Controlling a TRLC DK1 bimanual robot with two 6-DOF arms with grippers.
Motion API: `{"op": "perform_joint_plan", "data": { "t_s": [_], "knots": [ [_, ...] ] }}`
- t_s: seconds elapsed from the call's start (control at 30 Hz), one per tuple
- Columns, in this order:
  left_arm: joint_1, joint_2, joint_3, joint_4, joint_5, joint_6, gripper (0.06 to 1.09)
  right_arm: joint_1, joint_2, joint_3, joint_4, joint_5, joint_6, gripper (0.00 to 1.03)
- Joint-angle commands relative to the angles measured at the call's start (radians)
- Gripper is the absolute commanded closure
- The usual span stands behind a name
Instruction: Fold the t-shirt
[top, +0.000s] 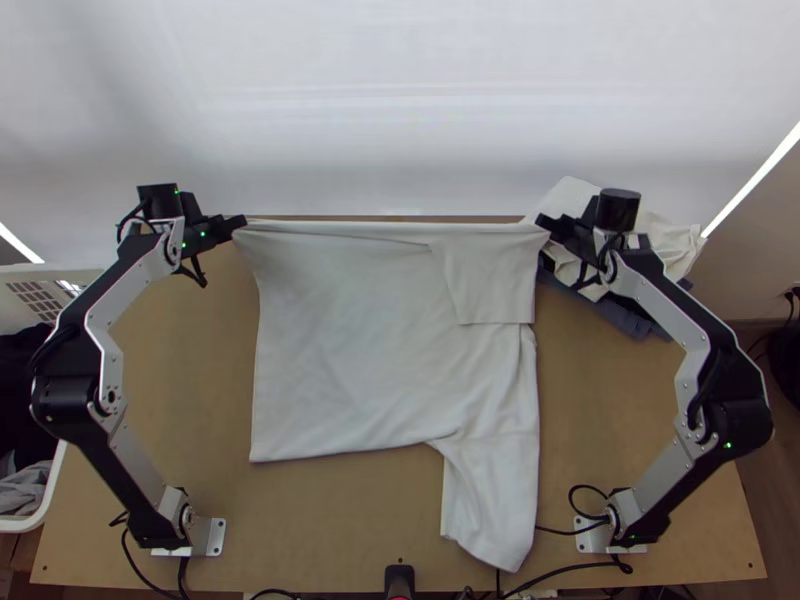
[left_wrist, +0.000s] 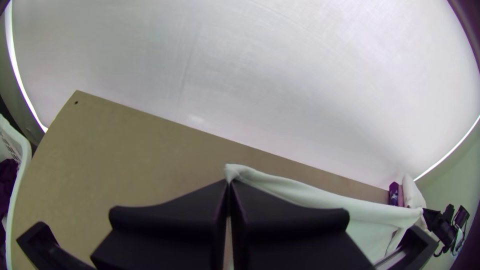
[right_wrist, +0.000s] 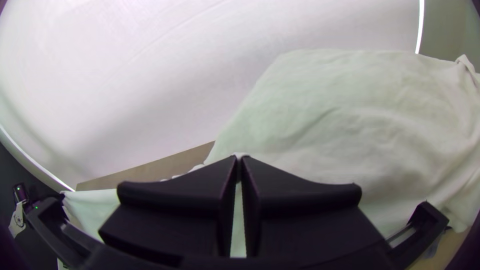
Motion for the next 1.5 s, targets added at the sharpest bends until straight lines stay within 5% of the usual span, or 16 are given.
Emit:
{"op": "perform_joint_plan", "data": {
  "t_s": [0.0, 0.3, 0.63, 1.4, 1.47],
  "knots": [
    [0.064, 0.057, 0.094, -0.039, -0.076, -0.013, 1.05, -0.052, 0.062, 0.126, -0.068, 0.060, 0.037, 1.00],
    [0.036, 0.039, 0.203, -0.318, -0.039, -0.038, 1.05, -0.029, 0.101, 0.307, -0.393, 0.053, 0.073, 1.00],
    [0.012, -0.136, 0.087, -0.510, 0.019, 0.022, 1.05, 0.015, -0.039, 0.222, -0.615, 0.013, 0.070, 1.00],
    [-0.036, -0.368, -0.432, -0.333, 0.024, 0.004, 1.05, 0.069, -0.324, -0.278, -0.553, 0.013, 0.060, 1.00],
    [-0.047, -0.375, -0.433, -0.340, 0.024, 0.004, 0.91, 0.075, -0.355, -0.313, -0.517, 0.013, 0.058, 0.96]
  ]
}}
